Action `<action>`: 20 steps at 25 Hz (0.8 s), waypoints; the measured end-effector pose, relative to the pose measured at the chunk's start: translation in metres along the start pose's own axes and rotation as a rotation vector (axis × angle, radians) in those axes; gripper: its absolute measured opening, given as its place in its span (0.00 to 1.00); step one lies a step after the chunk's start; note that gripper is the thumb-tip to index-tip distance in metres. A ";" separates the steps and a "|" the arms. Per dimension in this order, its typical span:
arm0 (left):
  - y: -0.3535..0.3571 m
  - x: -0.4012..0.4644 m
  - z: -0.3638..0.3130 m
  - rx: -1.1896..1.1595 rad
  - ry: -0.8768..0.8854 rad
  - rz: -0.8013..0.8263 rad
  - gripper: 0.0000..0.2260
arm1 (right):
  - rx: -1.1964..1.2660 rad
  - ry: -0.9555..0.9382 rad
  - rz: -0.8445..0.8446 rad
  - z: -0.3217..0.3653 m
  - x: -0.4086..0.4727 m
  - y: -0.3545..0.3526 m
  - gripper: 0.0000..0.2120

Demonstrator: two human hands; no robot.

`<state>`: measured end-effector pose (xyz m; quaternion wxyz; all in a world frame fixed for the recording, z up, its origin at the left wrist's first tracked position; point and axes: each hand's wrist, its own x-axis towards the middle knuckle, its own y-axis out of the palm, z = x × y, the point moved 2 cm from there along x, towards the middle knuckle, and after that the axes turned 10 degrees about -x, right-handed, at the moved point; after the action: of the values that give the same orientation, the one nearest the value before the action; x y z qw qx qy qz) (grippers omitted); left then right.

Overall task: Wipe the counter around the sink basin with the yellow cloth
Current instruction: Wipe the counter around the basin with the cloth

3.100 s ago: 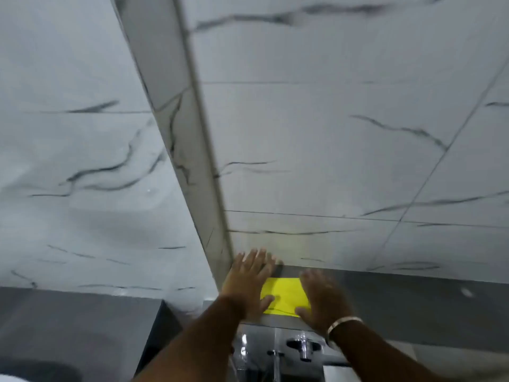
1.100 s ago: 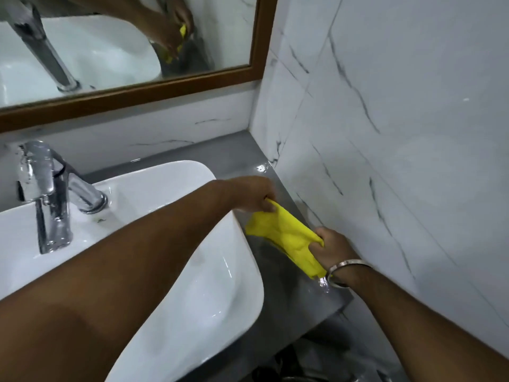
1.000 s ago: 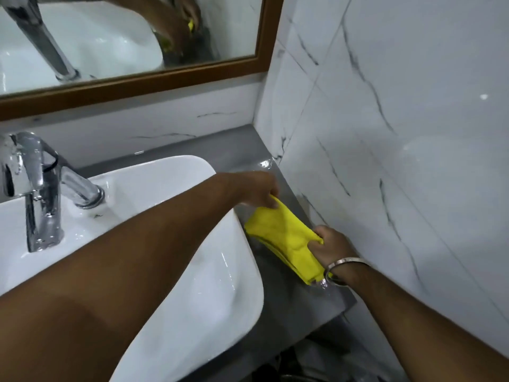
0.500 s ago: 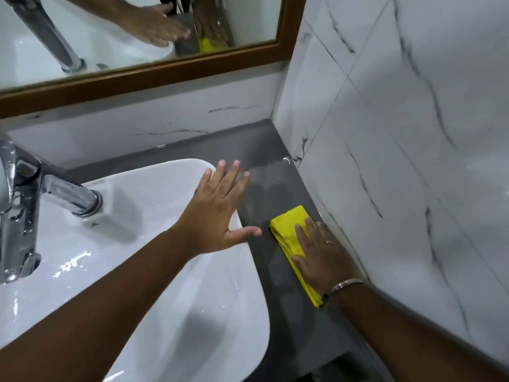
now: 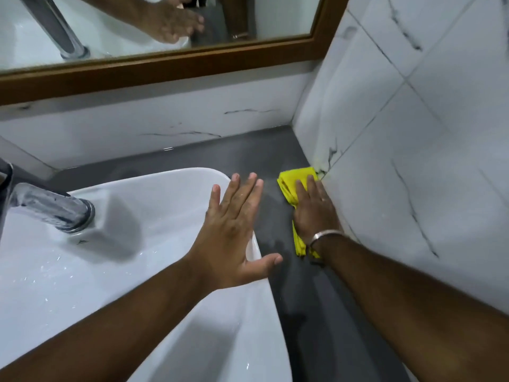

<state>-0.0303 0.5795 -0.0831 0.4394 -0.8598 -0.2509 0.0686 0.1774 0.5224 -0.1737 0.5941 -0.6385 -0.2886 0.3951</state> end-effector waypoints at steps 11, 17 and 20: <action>-0.001 -0.002 0.000 -0.045 0.034 -0.030 0.42 | -0.149 -0.689 -0.072 -0.029 -0.170 0.030 0.30; -0.001 -0.001 0.001 -0.044 0.028 -0.034 0.40 | -0.050 -0.137 -0.087 -0.002 -0.057 0.011 0.28; -0.003 -0.002 0.000 -0.030 0.029 -0.017 0.39 | 0.028 -0.426 0.016 0.018 -0.177 0.030 0.32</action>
<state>-0.0326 0.5799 -0.0808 0.4305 -0.8651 -0.2528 0.0485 0.0669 0.3803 -0.1741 0.5253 -0.5345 -0.3969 0.5300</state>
